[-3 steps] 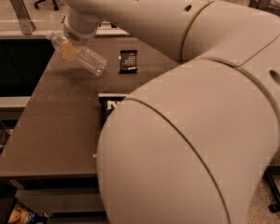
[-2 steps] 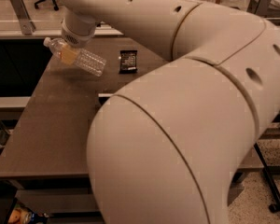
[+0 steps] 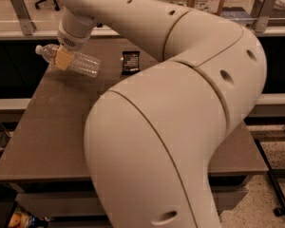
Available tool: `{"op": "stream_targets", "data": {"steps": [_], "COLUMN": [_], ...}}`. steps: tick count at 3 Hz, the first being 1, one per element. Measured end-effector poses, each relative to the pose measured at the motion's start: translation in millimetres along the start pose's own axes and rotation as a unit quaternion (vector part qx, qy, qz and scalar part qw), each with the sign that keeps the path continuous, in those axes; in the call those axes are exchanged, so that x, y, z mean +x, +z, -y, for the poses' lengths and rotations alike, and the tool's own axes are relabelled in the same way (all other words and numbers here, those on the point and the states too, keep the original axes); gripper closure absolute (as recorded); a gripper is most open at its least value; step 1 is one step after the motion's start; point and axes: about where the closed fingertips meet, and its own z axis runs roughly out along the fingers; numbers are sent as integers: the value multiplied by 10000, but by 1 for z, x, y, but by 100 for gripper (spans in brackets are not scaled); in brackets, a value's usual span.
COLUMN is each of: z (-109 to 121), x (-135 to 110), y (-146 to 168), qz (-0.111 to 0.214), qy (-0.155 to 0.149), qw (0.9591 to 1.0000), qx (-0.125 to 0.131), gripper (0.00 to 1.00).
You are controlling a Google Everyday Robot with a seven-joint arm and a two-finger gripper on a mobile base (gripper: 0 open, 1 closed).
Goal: Knock water bottle over
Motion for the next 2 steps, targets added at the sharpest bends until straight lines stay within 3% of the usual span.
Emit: {"op": "stream_targets", "data": {"steps": [1, 2], "z": [-5, -10], "x": [-9, -9], "y": [12, 22], "qz": [169, 97], "qy": [-148, -242], "qw": [9995, 9989], "qx": [-234, -390], "gripper": [100, 100]}}
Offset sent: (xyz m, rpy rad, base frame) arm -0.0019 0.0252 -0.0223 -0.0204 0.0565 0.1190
